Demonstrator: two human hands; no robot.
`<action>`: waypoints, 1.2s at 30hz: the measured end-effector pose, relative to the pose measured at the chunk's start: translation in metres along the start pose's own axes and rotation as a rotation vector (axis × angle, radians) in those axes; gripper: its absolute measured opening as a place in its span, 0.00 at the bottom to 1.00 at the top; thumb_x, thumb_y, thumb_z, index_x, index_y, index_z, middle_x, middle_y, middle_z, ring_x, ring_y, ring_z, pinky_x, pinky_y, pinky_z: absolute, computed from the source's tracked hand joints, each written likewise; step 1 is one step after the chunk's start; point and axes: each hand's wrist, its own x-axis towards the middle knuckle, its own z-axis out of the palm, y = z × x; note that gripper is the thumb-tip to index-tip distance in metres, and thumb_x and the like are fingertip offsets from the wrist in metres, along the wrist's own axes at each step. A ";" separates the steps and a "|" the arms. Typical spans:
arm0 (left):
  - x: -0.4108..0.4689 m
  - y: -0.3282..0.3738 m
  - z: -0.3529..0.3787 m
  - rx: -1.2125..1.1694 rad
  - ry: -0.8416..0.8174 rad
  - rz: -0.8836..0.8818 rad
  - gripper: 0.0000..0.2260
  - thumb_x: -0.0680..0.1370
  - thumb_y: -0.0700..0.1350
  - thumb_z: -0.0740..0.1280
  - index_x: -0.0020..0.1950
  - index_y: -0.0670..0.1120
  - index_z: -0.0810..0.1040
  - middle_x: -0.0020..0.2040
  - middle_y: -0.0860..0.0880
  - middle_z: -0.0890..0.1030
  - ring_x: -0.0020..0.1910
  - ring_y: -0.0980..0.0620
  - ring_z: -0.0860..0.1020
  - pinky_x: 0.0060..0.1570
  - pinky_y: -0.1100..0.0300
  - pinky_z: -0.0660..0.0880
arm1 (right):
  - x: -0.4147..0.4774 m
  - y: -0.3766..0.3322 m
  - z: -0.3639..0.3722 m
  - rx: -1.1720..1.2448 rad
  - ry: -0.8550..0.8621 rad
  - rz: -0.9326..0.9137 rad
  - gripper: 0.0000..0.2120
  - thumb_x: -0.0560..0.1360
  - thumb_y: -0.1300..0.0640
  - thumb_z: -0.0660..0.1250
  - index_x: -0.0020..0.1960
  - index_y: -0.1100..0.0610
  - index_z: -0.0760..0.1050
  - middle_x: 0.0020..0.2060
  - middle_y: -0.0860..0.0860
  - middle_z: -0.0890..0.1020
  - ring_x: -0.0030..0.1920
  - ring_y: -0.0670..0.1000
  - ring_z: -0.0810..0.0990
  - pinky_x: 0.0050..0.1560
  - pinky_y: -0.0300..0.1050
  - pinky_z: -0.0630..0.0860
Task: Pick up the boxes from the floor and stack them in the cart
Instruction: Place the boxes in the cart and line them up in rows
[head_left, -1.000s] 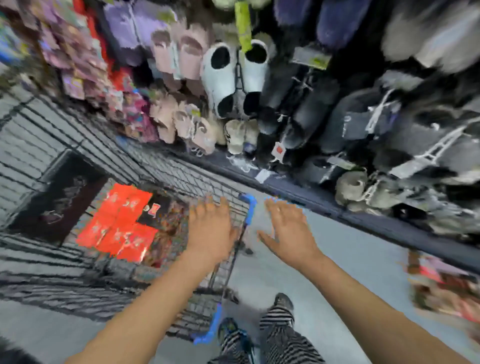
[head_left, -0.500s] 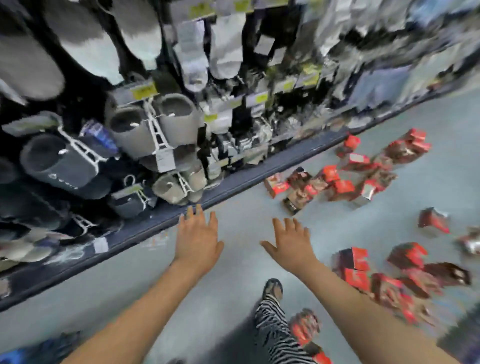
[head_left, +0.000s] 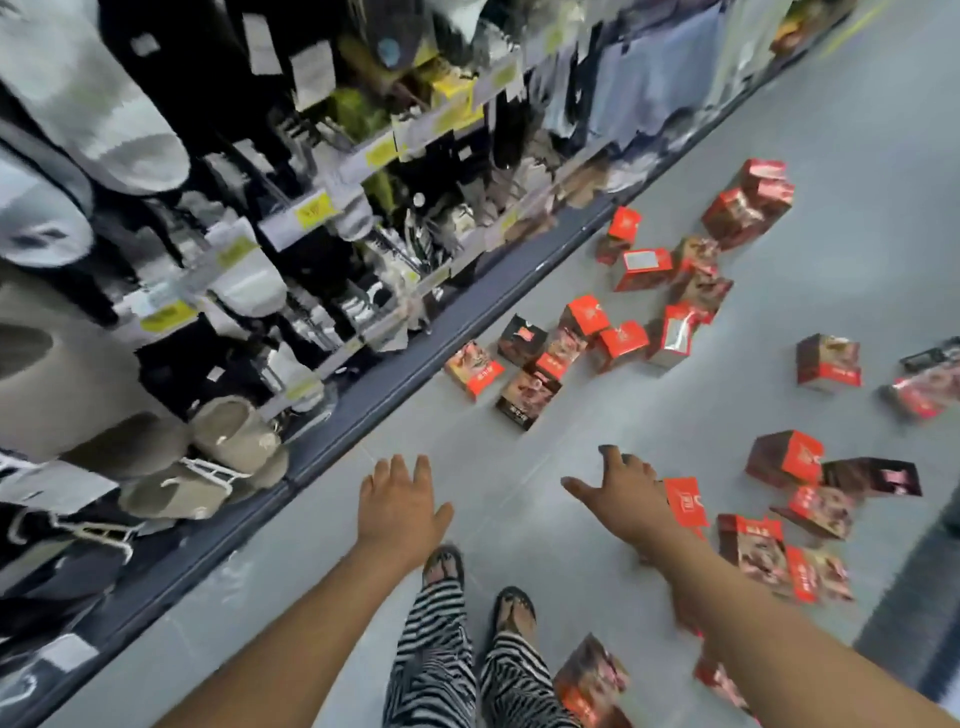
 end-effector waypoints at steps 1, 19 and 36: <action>0.022 0.001 0.005 -0.012 -0.014 -0.006 0.33 0.80 0.61 0.54 0.78 0.45 0.49 0.77 0.38 0.55 0.76 0.41 0.53 0.73 0.50 0.53 | 0.019 0.003 0.003 0.029 -0.013 0.021 0.36 0.75 0.35 0.62 0.74 0.56 0.60 0.68 0.60 0.70 0.69 0.62 0.66 0.66 0.54 0.65; 0.527 0.045 0.242 -0.664 0.177 -0.183 0.47 0.69 0.70 0.67 0.75 0.40 0.58 0.71 0.40 0.67 0.69 0.38 0.67 0.66 0.47 0.66 | 0.449 0.062 0.221 0.701 0.034 0.104 0.51 0.65 0.43 0.78 0.77 0.57 0.53 0.72 0.58 0.66 0.69 0.58 0.69 0.61 0.48 0.69; 0.649 0.043 0.300 -1.347 0.643 -0.089 0.39 0.61 0.56 0.81 0.62 0.48 0.61 0.61 0.48 0.74 0.57 0.52 0.77 0.56 0.54 0.76 | 0.553 0.069 0.309 1.269 0.370 -0.273 0.43 0.64 0.56 0.79 0.72 0.47 0.60 0.60 0.46 0.77 0.54 0.43 0.81 0.47 0.37 0.80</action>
